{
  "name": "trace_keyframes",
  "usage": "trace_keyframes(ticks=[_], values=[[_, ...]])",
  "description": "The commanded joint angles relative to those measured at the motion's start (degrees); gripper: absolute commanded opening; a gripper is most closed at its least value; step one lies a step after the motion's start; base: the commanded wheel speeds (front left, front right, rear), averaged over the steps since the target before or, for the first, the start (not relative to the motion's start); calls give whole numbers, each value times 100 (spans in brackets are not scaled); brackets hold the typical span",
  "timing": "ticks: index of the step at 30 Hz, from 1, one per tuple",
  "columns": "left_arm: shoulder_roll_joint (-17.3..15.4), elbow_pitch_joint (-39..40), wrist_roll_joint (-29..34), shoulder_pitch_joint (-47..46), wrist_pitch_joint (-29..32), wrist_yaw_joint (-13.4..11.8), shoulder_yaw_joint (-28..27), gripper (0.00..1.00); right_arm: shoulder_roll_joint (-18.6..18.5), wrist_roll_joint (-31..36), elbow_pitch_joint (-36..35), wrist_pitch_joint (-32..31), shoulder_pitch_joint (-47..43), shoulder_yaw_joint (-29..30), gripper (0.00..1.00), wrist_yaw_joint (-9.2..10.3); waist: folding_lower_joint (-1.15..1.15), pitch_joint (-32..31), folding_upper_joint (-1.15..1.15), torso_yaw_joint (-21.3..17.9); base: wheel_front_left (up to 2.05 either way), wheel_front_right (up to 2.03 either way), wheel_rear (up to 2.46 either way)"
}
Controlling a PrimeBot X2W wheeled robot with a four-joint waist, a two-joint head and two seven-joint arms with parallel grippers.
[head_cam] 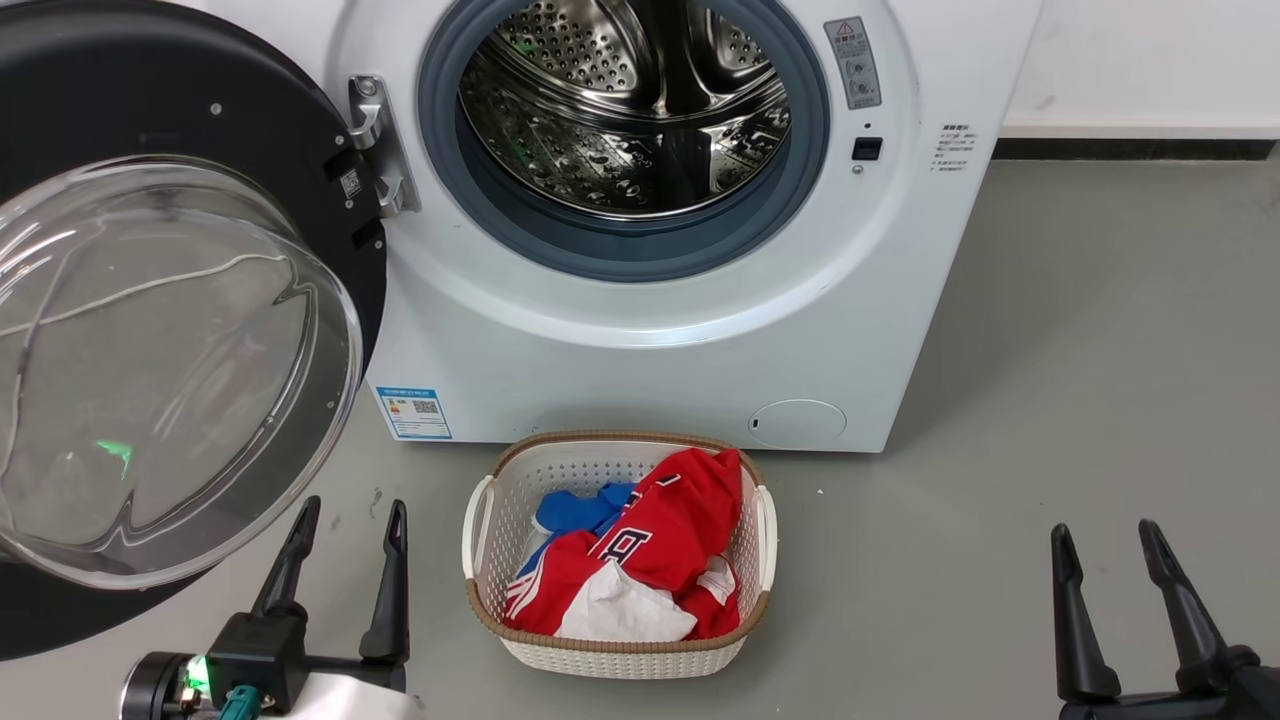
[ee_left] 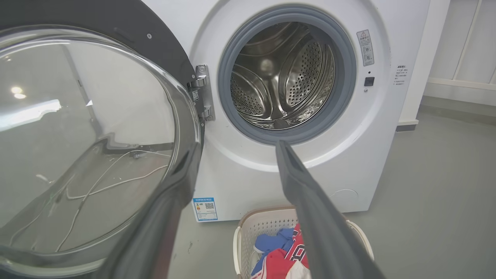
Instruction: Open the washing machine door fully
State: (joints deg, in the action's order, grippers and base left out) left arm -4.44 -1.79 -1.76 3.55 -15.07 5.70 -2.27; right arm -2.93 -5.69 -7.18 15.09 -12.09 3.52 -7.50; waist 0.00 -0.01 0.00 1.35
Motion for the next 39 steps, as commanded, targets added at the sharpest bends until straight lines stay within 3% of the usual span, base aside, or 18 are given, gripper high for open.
trace_keyframes(ticks=[1, 22, 23, 27, 39], values=[[15, -32, -11, 71, -15, -17, 4, 100, 12, -47, 18, 10, -61, -4, 100, 1, 0, -2, 0, -16, 0, 0, 0], [73, -401, 44, 137, -15, -159, 123, 100, 12, -122, 303, 10, -75, 44, 100, 1, 0, -13, 0, -58, 0, 0, 0], [74, -405, 16, 122, 0, -133, 129, 0, 0, -103, 306, -1, -27, 43, 0, 0, 0, -12, 0, -58, 0, 0, 0], [111, -632, -1, 175, 29, -138, 138, 0, 2, -101, 515, -25, -29, 25, 0, 0, 0, -13, 0, -59, 0, 0, 0], [117, -753, -1455, -46, 400, -85, 17, 0, -87, -1586, 749, -273, 265, -49, 0, 0, 0, -10, 0, -66, 0, 0, 0]])
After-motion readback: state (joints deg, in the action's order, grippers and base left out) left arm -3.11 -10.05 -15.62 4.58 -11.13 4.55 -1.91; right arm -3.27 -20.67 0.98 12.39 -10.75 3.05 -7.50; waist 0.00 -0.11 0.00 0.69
